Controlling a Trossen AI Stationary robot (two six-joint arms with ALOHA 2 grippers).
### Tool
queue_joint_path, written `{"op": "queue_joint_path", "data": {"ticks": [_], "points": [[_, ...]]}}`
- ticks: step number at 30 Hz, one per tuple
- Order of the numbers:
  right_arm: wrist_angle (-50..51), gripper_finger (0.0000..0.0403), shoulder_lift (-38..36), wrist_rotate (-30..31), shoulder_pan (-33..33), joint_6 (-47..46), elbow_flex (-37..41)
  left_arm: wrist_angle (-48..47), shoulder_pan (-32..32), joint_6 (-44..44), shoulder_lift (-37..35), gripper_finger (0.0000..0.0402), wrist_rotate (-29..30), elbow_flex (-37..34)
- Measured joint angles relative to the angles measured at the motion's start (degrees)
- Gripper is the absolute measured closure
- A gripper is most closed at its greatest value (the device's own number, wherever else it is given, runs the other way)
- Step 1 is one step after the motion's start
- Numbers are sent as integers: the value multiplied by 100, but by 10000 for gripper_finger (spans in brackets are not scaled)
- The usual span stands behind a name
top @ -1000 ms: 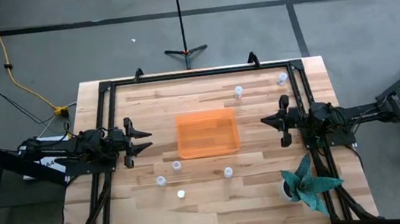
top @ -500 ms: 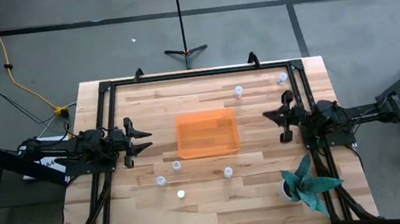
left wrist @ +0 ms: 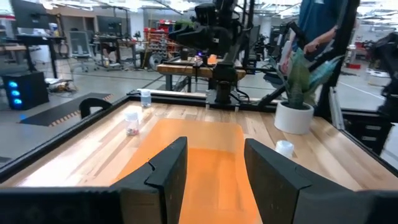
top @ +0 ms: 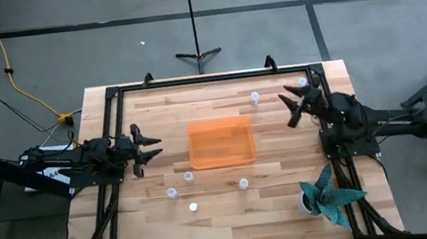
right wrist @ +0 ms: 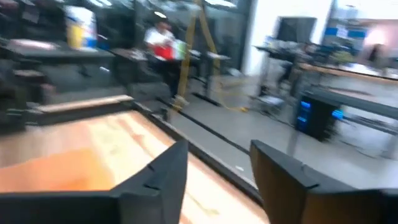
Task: Pick and place pill bottles into a basket
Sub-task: Put the transparent pill bottle in the orange bin
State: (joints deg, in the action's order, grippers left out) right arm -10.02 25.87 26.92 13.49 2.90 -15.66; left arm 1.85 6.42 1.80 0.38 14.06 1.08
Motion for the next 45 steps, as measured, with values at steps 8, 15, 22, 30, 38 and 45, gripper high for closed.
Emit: {"op": "queue_joint_path", "data": {"ticks": [8, 15, 22, 30, 38, 45], "points": [[571, 197, 962, 578, 706, -286, -962, -14, -2, 0, 1, 206, 50, -2], [2440, 197, 1705, 570, 1543, -1391, -1776, -22, 0, 0, 1, 206, 50, -1], [3205, 198, 2427, -151, 2423, -2111, -2250, -20, 0, 0, 1, 206, 68, -2], [3488, 194, 3314, -751, 3269, -1843, -2459, -20, -2, 448, 0, 206, 66, -2], [4082, 193, 3830, -906, 3938, -1920, -2699, -2, 0, 752, 0, 206, 63, -2], [3903, 191, 3849, -1055, 4059, -2092, -2755, -26, 0, 752, 2, 206, 28, -2]]}}
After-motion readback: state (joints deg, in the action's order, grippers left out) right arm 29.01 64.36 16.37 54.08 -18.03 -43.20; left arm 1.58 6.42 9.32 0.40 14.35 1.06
